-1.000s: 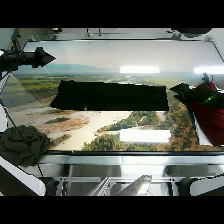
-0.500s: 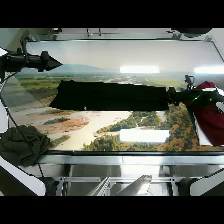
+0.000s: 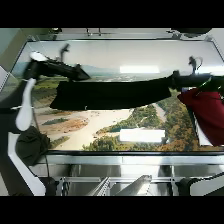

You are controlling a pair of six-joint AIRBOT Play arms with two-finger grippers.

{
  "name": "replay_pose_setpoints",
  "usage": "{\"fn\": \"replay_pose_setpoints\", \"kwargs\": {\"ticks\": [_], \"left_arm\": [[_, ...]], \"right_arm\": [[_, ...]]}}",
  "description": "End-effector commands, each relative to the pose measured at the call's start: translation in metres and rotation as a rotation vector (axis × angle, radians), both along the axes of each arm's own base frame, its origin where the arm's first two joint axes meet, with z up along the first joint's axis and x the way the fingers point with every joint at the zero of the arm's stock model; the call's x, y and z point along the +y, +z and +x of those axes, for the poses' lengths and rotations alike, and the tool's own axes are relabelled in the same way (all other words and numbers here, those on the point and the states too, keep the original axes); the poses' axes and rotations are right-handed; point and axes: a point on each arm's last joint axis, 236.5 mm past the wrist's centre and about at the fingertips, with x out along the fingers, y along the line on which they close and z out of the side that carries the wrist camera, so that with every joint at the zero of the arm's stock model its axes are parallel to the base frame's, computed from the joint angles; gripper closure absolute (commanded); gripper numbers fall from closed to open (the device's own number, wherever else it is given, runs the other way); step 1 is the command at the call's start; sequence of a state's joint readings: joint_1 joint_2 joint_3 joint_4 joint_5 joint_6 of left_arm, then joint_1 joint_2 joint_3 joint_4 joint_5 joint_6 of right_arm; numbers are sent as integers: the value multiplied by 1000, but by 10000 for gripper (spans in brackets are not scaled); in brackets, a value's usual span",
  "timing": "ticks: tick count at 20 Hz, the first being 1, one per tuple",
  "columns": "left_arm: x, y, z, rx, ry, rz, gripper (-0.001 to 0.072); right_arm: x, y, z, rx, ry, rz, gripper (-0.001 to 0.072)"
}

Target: Fold the shirts.

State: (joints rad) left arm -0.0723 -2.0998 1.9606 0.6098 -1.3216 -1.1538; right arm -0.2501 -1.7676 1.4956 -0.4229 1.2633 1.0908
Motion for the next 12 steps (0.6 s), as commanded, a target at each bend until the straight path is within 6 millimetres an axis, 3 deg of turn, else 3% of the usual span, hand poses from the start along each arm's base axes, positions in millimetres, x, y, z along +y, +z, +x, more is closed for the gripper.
{"fn": "replay_pose_setpoints", "kwargs": {"ticks": [1,3,5,9,11,12], "left_arm": [[-96,-45,-24,50,-46,17,702],[-143,-63,-35,53,-32,24,701],[-178,-71,-44,47,-13,25,702],[-224,-74,-59,23,-23,11,702],[-231,-61,-66,36,-74,-6,701],[-225,-49,-67,40,-100,-13,701]], "right_arm": [[26,95,-15,-113,59,49,694],[43,140,-25,-184,75,66,694],[61,160,-36,-201,97,73,694],[91,158,-43,-178,143,86,694],[105,158,-43,-182,147,88,694],[111,159,-42,-187,148,90,694]]}}
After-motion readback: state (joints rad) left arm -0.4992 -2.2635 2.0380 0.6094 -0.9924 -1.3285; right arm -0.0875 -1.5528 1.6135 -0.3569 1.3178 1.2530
